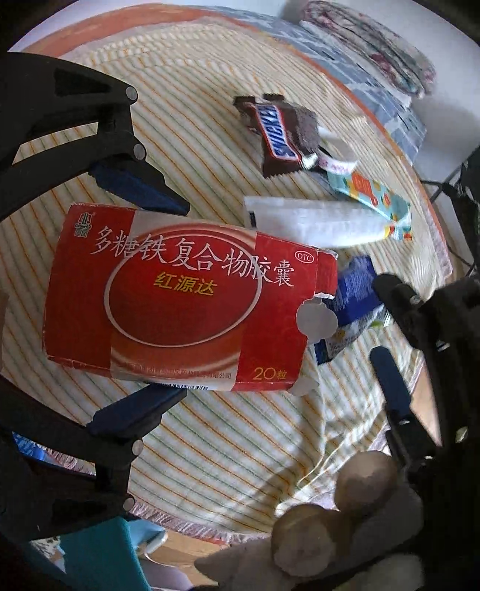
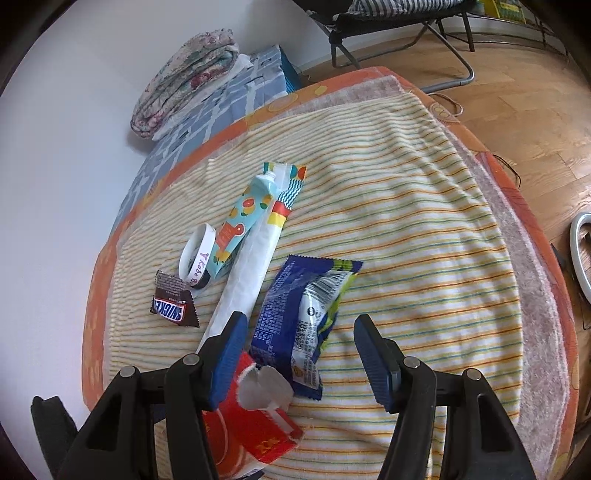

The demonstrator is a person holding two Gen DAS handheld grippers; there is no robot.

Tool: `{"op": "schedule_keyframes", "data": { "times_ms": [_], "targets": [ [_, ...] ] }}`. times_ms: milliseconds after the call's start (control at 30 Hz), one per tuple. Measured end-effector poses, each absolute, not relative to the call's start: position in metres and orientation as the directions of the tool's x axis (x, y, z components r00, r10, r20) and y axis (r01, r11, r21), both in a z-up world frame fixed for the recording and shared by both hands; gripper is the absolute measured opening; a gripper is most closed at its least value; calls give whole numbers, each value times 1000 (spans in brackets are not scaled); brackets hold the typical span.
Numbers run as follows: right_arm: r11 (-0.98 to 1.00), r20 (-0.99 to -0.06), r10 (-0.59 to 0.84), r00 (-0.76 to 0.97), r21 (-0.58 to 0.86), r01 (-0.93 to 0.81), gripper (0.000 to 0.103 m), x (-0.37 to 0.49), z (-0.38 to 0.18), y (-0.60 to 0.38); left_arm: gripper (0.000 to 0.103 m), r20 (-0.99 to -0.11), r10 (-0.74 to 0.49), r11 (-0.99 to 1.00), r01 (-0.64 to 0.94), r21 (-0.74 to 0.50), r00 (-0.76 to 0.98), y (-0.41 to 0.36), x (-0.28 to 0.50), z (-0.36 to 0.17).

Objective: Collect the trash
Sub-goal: 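Grasp the red tissue box with the left tool while the right tool grasps the blue wrapper, then carry the red box and blue wrapper over the basket and release both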

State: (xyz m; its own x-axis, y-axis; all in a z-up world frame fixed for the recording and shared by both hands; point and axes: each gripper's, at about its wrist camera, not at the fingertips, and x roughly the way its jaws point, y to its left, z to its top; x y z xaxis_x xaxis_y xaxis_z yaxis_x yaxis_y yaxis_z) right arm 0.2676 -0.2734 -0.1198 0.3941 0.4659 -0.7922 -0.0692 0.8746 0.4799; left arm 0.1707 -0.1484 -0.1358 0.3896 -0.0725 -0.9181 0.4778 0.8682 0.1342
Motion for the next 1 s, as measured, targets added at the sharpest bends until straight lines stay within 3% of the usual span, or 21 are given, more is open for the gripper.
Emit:
{"op": "schedule_keyframes", "data": {
  "times_ms": [200, 533, 1000],
  "targets": [
    [891, -816, 444, 371, 445, -86, 63, 274, -129, -257, 90, -916, -91, 908, 411, 85, 392, -114, 161, -128],
    [922, -841, 386, 379, 370, -116, 54, 267, -127, -246, 89, -911, -72, 928, 361, 88, 407, -83, 146, -120],
    [918, -803, 394, 448, 314, -245, 53, 204, -74, -243, 89, -885, -62, 953, 292, 86, 462, -59, 98, -82]
  ]
}}
